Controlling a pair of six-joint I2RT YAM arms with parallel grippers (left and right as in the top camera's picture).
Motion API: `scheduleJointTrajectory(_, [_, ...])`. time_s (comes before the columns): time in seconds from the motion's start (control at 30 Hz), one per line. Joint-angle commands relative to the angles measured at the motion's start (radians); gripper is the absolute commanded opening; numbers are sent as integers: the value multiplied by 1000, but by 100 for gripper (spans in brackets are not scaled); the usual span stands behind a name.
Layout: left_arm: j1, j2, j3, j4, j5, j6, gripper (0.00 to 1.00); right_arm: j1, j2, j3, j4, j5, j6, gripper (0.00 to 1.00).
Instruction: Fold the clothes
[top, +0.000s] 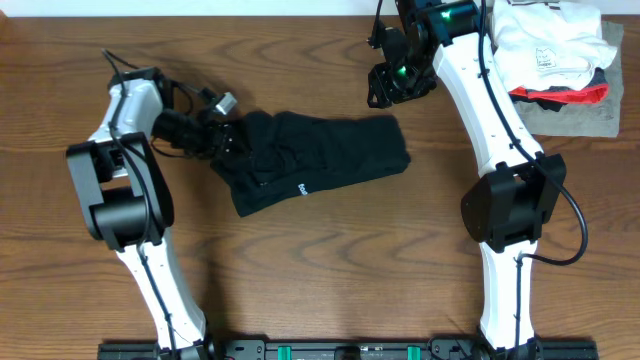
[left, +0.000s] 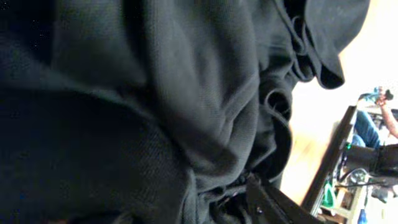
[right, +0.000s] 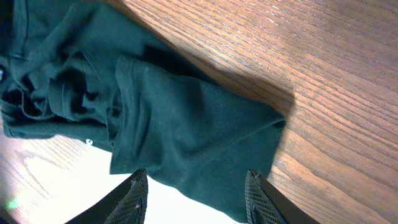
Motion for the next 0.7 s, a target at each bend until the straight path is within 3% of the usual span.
scheduleJointTrajectory(0.0, [-58, 16, -8, -4, 28, 2, 49, -6, -3, 17, 2, 3, -13, 49])
scheduleJointTrajectory(0.23, [-121, 16, -8, 29, 26, -2, 46, -6, -3, 17, -4, 10, -13, 49])
scheduleJointTrajectory(0.33, [-123, 16, -8, 70, -19, -84, 27, -6, -3, 17, -9, 21, -13, 49])
scheduleJointTrajectory(0.4, [-123, 16, -8, 108, -81, -166, 6, -6, -3, 17, -10, 21, -13, 48])
scheduleJointTrajectory(0.53, [-123, 15, -8, 174, -164, -309, 7, -6, -3, 17, -9, 22, -13, 49])
scheduleJointTrajectory(0.67, [-121, 8, -7, 200, -164, -367, 6, -7, -3, 17, -12, 31, -13, 49])
